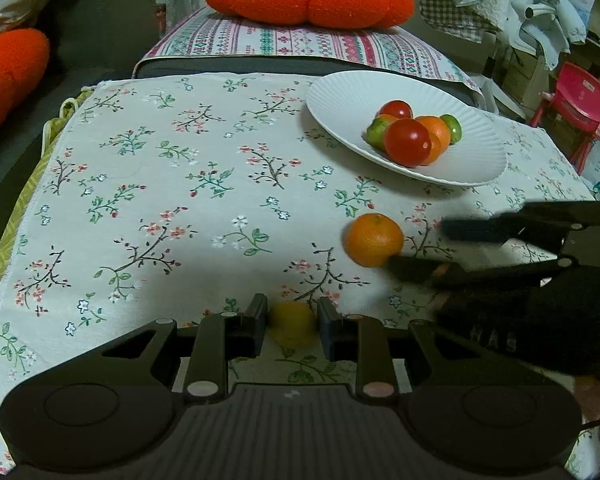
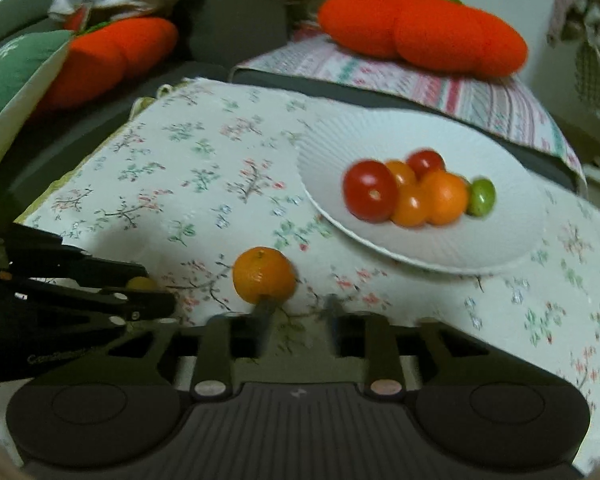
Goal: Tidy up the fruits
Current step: 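Grasp the small beige fruit with the left tool while the right tool grasps the mandarin, then carry both fruits onto the white plate and open both tools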
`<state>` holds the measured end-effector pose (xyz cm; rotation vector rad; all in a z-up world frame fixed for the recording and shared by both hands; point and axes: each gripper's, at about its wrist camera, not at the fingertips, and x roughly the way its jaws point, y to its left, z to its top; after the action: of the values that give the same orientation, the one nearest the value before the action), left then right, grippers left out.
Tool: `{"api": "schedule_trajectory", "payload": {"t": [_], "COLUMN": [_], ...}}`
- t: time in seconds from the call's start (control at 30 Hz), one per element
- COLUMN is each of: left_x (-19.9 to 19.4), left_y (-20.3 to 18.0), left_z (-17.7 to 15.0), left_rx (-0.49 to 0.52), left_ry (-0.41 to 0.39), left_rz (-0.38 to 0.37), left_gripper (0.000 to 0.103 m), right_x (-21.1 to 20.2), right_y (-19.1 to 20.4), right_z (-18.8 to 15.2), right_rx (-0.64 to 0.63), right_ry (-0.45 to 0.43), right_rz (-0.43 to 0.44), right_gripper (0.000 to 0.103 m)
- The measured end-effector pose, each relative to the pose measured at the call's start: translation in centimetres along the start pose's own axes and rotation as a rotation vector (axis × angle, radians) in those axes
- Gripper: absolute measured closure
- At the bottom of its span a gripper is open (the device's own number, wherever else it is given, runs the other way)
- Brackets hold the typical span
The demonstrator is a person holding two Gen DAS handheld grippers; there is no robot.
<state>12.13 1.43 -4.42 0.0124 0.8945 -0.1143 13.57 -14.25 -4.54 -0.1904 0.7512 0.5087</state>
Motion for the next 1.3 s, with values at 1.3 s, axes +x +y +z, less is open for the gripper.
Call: {"api": "schedule_trajectory", "payload": {"t": [1.3], "left_x": [-3.2], "left_y": [4.3], "left_z": [2.4], "left_rx": [-0.23], "left_ry": [-0.133], "left_rz": [-0.116], "left_gripper": [0.099], "right_x": [-3.1], "right_y": [-1.8], "right_z": [2.7], "right_rx": [0.124], "right_ry": [-0.177], "right_rz": [0.028], "right_gripper": [0.073]}}
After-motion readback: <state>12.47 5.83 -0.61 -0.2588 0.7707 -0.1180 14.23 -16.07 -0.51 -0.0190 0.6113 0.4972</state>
